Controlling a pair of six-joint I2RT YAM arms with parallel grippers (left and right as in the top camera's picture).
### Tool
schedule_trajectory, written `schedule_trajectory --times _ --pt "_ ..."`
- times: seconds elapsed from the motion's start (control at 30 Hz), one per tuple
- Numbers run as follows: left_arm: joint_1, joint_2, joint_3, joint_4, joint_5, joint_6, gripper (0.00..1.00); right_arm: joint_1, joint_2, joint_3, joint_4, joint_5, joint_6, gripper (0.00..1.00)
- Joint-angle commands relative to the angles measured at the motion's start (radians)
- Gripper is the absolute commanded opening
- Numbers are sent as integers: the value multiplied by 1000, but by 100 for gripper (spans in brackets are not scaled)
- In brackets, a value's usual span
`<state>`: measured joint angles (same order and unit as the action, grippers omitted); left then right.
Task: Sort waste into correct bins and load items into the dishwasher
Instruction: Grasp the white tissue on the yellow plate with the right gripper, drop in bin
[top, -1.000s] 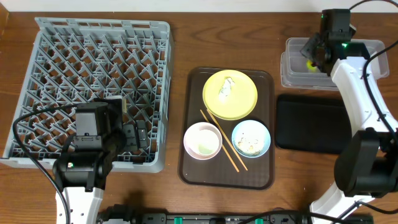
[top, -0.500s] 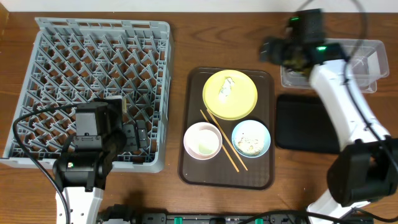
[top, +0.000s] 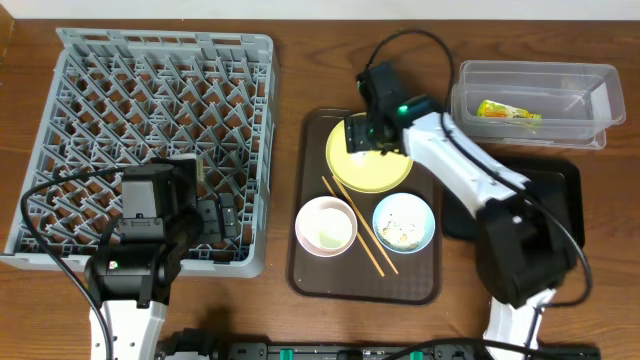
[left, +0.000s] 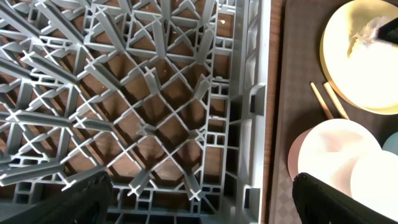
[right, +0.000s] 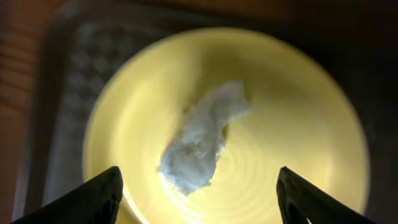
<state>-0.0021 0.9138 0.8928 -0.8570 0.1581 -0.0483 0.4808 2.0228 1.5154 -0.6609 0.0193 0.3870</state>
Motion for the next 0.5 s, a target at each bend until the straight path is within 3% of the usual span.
schedule_trajectory --times 0.0,0.17,0.33,0.4,0.47 --pt "-4 1 27 -3 6 -1 94 18 59 -6 8 37 63 69" --pt "-4 1 27 -3 6 -1 94 19 92 -6 44 33 73 56" --pt "-4 1 27 -3 6 -1 94 19 90 -5 34 32 72 9" --pt "-4 1 27 -3 6 -1 94 15 79 1 11 32 71 1" --pt "-4 1 27 -3 6 -1 94 2 51 13 -12 37 52 1"
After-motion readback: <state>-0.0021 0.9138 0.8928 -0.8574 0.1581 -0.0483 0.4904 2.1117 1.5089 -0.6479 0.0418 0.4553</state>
